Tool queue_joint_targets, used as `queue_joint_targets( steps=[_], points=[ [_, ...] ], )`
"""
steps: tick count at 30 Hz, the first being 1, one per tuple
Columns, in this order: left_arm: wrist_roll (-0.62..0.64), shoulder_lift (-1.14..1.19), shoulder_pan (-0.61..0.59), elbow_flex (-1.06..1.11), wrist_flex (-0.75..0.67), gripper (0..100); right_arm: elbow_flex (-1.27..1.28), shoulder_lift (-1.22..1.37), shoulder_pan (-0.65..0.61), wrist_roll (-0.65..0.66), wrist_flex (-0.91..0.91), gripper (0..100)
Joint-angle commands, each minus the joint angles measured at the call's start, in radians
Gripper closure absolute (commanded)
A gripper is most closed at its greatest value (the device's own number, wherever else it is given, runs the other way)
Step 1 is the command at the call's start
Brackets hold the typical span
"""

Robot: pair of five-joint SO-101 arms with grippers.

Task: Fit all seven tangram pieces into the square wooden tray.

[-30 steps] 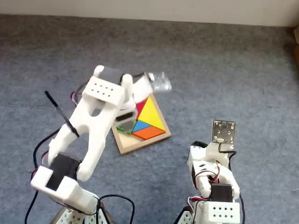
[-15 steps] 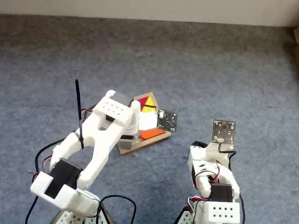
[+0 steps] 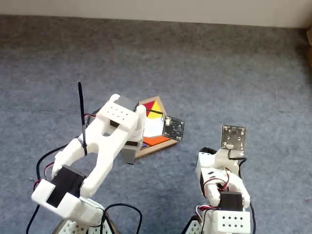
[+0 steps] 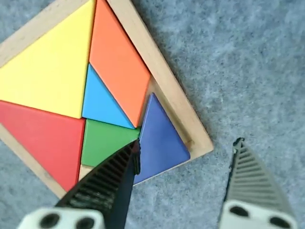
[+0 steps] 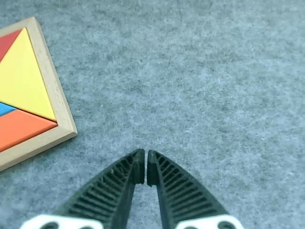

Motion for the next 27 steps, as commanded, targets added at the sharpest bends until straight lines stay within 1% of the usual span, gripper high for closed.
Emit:
queue_joint_targets(
  steps=[1,4,9,13,16,19,22,27],
  points=[
    [0.052,-0.067,-0.012,-0.044,-0.006,70,0.114,-0.019,0.010,-0.006,-0.019,96.7],
    [0.089,-0.105,-0.062,-0.076,-0.009,70,0.114,-0.019,0.010,-0.006,-0.019,96.7],
    [0.092,-0.171,-0.128,-0.073,-0.009,70,0.114,-0.018,0.010,-0.006,-0.018,96.7],
    [0.092,-0.166,-0.160,-0.073,-0.011,70,0.114,-0.018,0.010,-0.006,-0.018,96.7],
    [0.094,-0.124,-0.166,-0.071,-0.048,72,0.114,-0.018,0.010,-0.006,-0.016,96.7],
    [0.094,-0.065,-0.171,-0.048,-0.153,76,0.114,-0.018,0.010,-0.006,-0.016,96.7],
    [0.094,-0.012,-0.165,-0.024,-0.221,76,0.114,-0.018,0.010,-0.006,-0.016,96.7],
    [0.098,0.024,-0.125,-0.015,-0.222,76,0.114,-0.018,0.010,-0.006,-0.016,96.7]
  ],
)
